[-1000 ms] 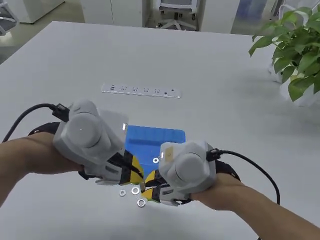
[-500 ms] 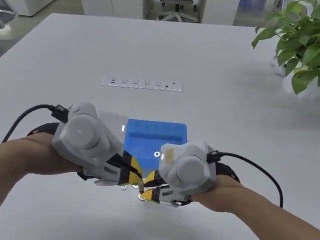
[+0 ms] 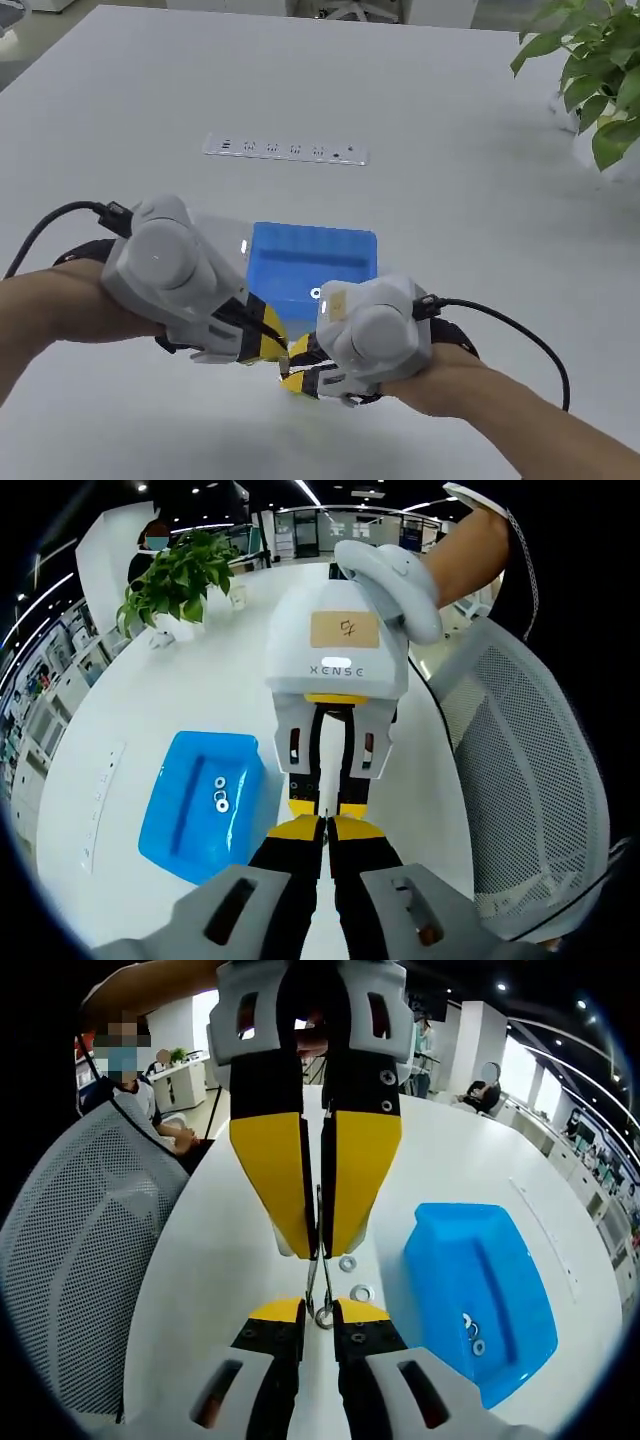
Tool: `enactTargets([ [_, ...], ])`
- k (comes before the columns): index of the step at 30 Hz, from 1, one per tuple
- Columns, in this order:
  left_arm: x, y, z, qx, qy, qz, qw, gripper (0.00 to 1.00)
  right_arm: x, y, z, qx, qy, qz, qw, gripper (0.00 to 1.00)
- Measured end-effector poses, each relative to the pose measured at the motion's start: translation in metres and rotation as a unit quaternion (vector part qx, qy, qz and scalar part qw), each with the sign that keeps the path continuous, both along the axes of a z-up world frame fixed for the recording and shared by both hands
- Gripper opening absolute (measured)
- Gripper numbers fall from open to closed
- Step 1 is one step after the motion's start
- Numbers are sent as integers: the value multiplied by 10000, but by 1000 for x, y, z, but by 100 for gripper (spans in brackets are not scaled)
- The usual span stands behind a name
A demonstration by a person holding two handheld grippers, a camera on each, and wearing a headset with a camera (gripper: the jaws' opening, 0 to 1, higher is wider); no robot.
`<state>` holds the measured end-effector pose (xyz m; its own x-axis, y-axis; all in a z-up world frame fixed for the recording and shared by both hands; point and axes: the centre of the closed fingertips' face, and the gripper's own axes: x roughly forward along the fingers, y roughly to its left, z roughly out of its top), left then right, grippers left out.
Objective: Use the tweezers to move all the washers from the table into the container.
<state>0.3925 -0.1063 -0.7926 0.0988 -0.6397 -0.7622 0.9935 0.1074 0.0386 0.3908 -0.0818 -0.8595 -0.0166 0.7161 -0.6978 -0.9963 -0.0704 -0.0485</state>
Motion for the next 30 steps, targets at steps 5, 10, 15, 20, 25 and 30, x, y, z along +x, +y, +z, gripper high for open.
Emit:
enactTargets([
  [5,-1,0,0,-14,7,-7,10000,6,-1,-1,-1,-5,3,7,10000,13],
  [10,-2,0,-2,-37,37,10,10000,6,-2,-2,-3,-28,27,4,10000,13],
  [15,-1,0,-1,-42,40,15,10000,6,-2,-1,-3,-22,33,-9,10000,13],
  [20,0,2,-2,-15,30,29,10000,6,-1,0,-3,-9,47,-14,10000,13],
  [25,0,3,-2,-17,48,23,10000,6,0,1,-3,8,70,-9,10000,12],
  [30,0,1,-2,-32,57,-1,10000,6,-1,1,-3,-26,67,16,10000,11],
])
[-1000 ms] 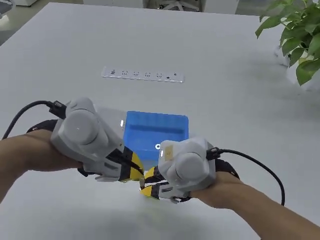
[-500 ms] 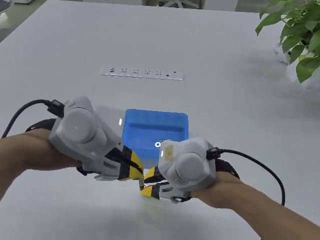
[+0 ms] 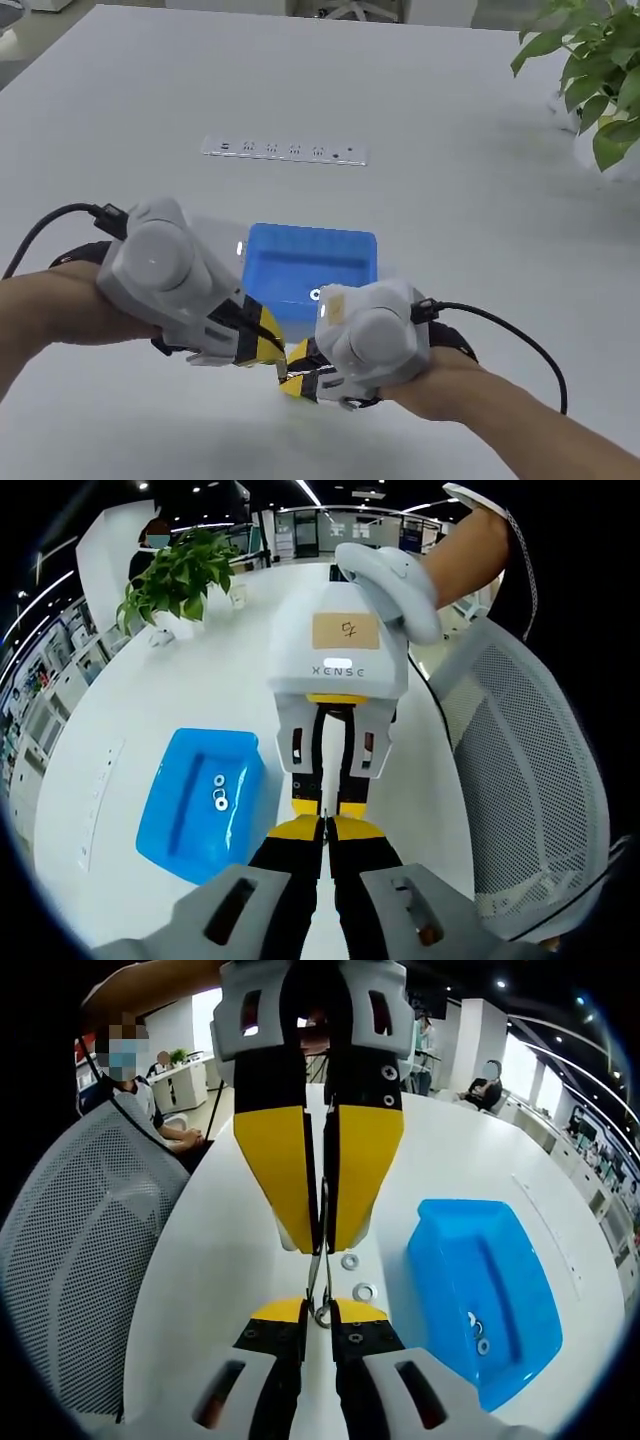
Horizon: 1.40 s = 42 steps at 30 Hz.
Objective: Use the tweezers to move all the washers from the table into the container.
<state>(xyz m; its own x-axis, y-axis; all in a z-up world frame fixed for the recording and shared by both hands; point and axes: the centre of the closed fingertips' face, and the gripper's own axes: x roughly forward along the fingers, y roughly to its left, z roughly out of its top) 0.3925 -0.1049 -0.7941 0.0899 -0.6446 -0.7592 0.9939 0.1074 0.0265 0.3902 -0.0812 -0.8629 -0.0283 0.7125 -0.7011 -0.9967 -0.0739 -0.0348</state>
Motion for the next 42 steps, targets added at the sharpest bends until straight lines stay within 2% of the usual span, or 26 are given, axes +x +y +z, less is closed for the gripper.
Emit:
enactTargets([
  [26,0,1,0,3,13,-7,10000,6,0,0,0,56,83,-65,9999,9],
  [39,0,2,0,58,-27,-14,10000,6,0,0,0,27,35,-91,9999,8],
  [42,0,2,4,18,-13,50,10000,6,1,0,4,27,-4,-83,10000,8],
])
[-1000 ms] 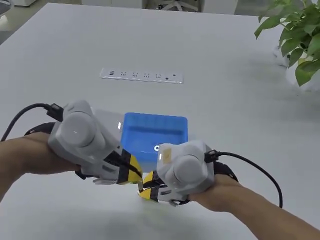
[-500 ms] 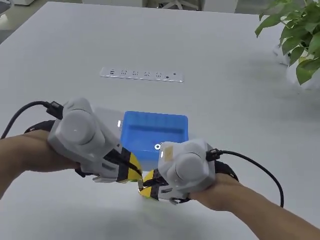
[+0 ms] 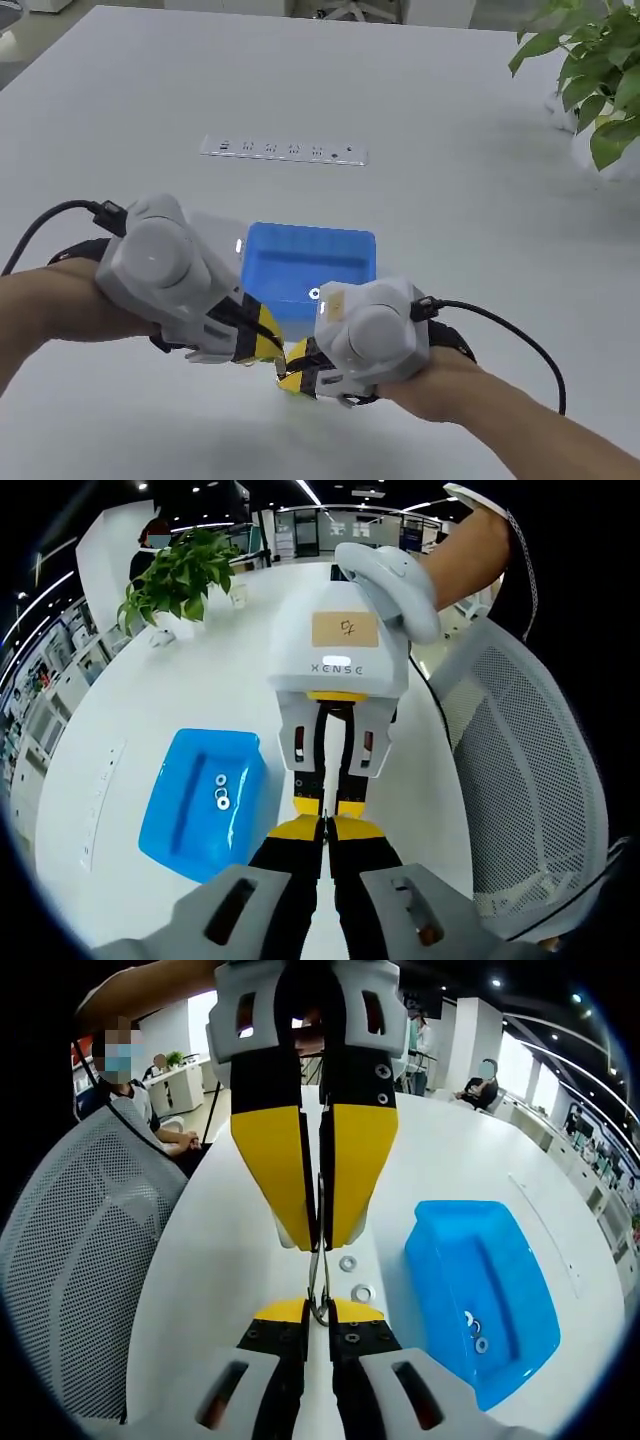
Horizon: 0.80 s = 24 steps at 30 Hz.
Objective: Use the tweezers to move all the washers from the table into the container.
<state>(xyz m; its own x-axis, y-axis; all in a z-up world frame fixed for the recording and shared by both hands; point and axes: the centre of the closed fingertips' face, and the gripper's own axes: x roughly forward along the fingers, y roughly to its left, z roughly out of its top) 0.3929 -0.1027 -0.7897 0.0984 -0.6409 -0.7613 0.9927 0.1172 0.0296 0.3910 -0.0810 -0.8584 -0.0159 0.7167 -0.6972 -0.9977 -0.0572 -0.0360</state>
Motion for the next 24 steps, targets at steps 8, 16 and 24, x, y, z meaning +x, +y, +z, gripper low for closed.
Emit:
enactTargets([
  [8,0,-1,11,-36,-60,21,10000,6,2,-1,11,-27,-92,37,9999,9],
  [16,2,-1,24,-38,-147,9,9999,6,4,-1,24,-9,-138,8,9999,9],
  [24,8,-1,39,-42,-248,13,9997,6,12,0,38,-8,-240,11,9997,9],
])
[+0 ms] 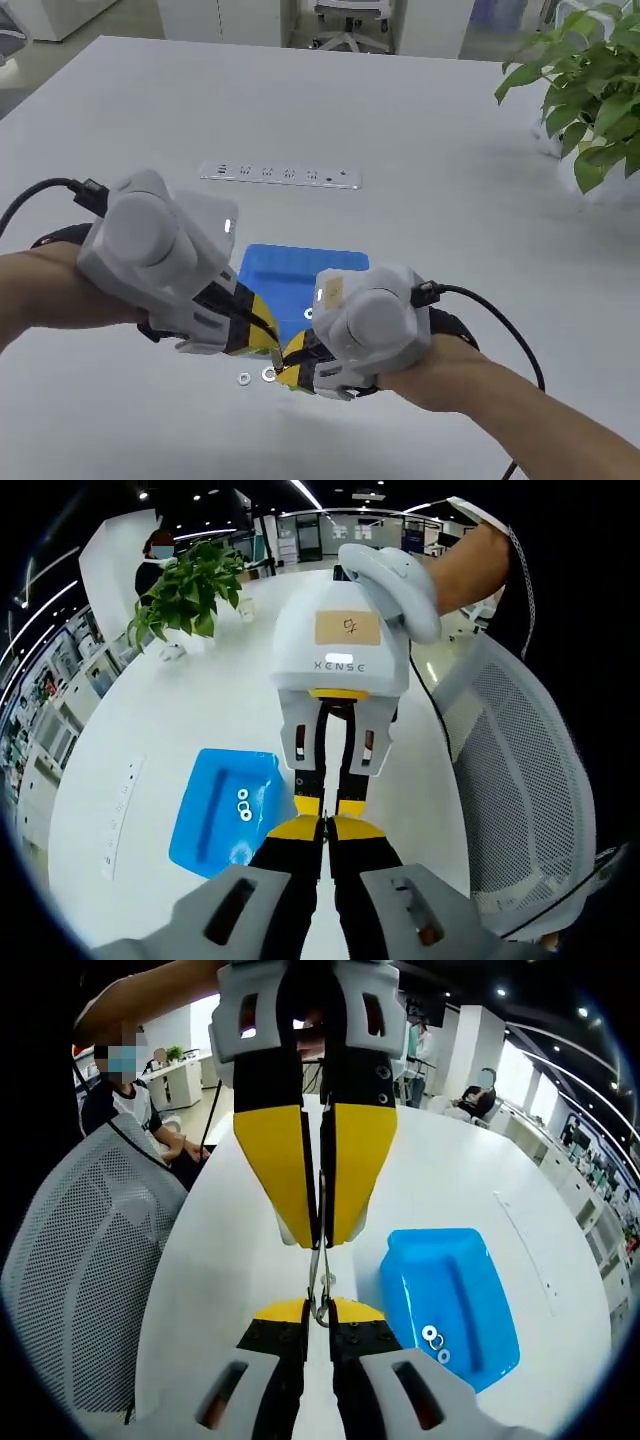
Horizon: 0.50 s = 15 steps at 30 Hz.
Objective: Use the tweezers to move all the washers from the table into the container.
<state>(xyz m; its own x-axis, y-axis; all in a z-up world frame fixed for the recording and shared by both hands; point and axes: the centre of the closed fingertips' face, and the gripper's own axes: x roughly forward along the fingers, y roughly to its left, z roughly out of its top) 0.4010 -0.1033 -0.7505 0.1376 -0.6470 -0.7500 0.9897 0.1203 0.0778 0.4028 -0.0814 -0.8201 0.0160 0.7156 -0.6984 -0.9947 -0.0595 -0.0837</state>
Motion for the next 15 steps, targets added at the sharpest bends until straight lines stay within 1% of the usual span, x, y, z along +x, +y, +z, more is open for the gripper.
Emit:
enactTargets([
  [7,10,1,13,-34,-112,19,9999,6,13,0,15,26,-158,-31,9999,9],
  [12,19,0,21,-30,-216,4,9998,6,22,0,21,41,-247,-38,9997,9],
  [15,24,0,23,-24,-244,-7,9997,6,28,0,25,52,-286,-51,9996,9],
])
